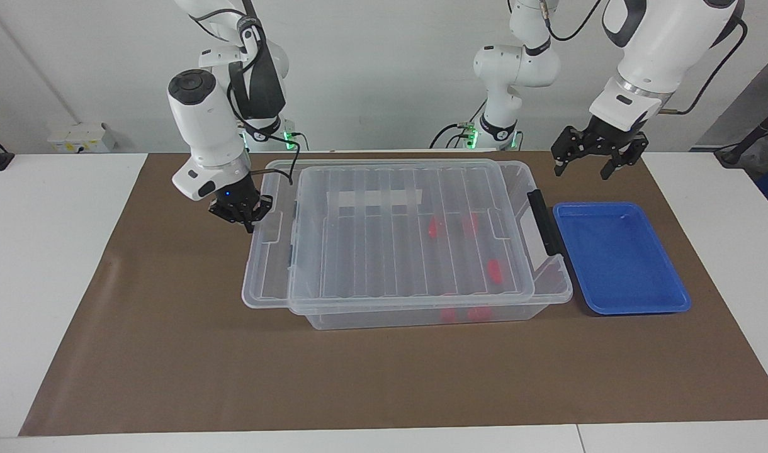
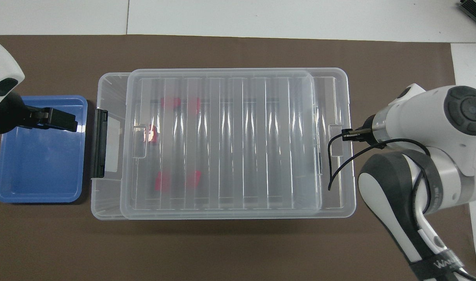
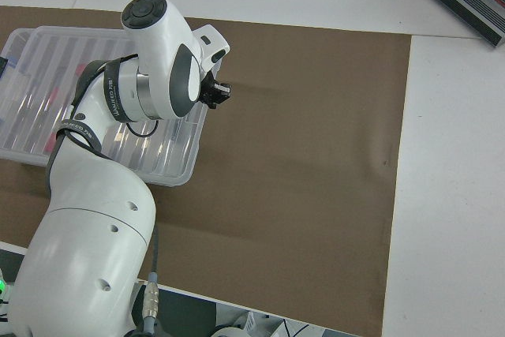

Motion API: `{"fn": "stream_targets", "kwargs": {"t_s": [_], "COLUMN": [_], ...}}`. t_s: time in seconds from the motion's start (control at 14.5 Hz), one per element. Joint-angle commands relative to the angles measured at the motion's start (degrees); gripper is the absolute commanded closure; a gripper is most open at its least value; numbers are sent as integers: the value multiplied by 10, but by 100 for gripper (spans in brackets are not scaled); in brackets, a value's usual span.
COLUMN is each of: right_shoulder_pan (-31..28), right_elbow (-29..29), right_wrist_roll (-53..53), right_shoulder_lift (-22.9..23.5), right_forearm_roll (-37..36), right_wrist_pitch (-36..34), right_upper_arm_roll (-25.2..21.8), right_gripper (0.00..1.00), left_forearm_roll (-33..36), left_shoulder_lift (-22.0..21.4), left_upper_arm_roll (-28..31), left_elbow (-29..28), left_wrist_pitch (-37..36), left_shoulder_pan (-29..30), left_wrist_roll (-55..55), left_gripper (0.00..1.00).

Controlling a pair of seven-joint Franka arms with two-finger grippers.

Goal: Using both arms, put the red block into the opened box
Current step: 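Slide the clear lid toward the left gripper with the right gripper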

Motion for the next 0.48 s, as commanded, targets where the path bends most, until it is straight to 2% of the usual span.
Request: {"fn": "stream_targets", "kwargs": {"t_s": [0.0, 0.41], "right_shoulder_pan": [16, 43], "right_elbow": [-5, -4], "right_wrist_roll": [15, 32], "right_shoulder_lift": [-12, -14], "right_forearm_roll": [0, 3], "right_wrist_pitch": [-20, -29], "right_upper_arm_roll": [1, 1], "right_gripper": [100, 100], "left_forearm_roll": [8, 8], "left_shoulder_lift": [-7, -7], "left_upper_arm_roll": [9, 9], "left_elbow": [-4, -4], "left_wrist_pitch": [-4, -4], "left_shoulder_pan": [-2, 2], "left_wrist_roll": [6, 6], "left_gripper": [0, 0]}}
